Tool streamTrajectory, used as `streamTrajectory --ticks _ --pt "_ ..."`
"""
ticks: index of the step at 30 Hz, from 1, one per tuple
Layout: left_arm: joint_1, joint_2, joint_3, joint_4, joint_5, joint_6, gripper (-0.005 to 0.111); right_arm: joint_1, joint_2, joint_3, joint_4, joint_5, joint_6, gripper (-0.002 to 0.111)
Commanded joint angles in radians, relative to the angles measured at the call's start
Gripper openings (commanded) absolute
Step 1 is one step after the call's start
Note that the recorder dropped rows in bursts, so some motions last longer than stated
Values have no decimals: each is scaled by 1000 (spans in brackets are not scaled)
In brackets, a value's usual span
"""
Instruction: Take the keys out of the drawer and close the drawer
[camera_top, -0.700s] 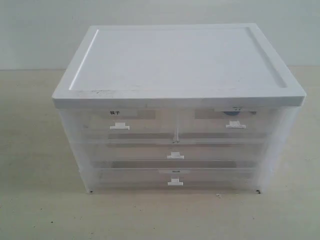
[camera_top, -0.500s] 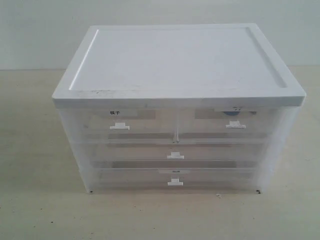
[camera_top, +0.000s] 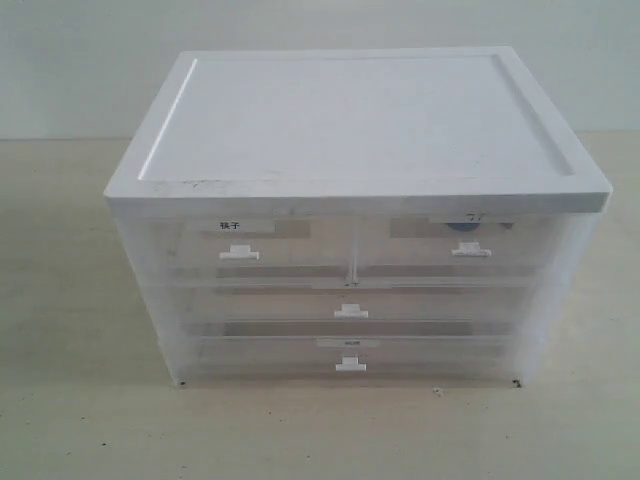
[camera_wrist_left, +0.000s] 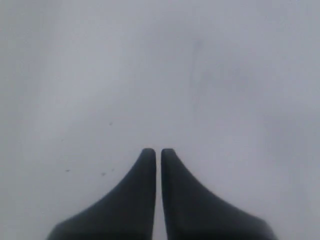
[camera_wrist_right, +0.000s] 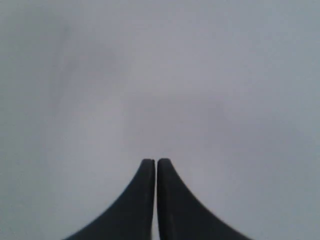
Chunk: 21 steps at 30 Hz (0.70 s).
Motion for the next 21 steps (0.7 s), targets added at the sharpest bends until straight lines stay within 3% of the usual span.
streamTrajectory --ticks 1,6,9,12,14,17,21 --pt "-5 -2 0 107 -63 -188 5 -1 -2 -1 -6 -220 215 0" --pt "-5 4 -7 323 -79 -266 5 -1 -2 -1 50 -234 204 0" --pt "-5 66 -51 483 -80 -381 5 -1 3 -90 48 -65 194 0" --pt "-5 195 -101 703 -107 -496 5 -1 84 -220 -108 75 218 0" --pt "-5 303 -117 811 -170 -511 5 -1 171 -287 -234 81 275 0" --pt "-5 526 -119 836 -282 -403 5 -1 318 -378 -404 29 382 0" --pt "-5 1013 -119 836 -588 -177 5 -1 661 -585 -606 -112 438 0"
